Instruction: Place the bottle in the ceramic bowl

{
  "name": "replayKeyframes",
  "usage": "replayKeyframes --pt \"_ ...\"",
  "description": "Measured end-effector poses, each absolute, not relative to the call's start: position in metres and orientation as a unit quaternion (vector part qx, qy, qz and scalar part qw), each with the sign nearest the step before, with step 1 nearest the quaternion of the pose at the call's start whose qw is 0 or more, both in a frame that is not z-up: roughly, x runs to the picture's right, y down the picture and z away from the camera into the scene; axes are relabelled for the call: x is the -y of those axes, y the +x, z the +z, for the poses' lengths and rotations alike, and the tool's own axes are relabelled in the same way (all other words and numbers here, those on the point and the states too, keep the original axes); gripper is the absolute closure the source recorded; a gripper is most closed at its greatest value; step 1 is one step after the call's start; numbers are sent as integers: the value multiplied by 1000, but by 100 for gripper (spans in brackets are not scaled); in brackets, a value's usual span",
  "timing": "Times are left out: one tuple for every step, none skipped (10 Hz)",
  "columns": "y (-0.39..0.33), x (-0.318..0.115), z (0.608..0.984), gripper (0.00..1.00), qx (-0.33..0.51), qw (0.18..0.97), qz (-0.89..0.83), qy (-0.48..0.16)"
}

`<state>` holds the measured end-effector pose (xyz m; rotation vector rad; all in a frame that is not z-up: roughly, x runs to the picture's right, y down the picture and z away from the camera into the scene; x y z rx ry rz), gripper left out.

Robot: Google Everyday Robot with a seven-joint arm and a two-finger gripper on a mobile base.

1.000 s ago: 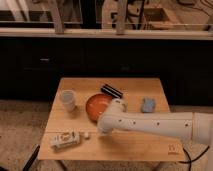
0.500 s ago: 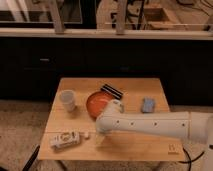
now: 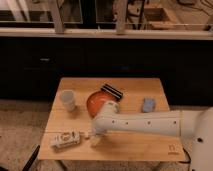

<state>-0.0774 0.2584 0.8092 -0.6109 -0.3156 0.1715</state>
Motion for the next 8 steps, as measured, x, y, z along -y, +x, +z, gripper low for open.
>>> replayKeyframes --pt "-80 -258 812 20 157 938 83 -298" --pt "-78 -258 812 23 157 938 84 -298" --pt "-75 -255 810 34 155 938 86 -297" --pt "-74 -253 809 41 156 938 86 -297" --pt "-74 -253 808 45 158 937 86 -298" --pt "-78 -257 810 47 162 936 86 -299" --pt "-85 -260 814 49 164 935 89 -301" --pt "-84 -258 815 55 163 936 90 -299"
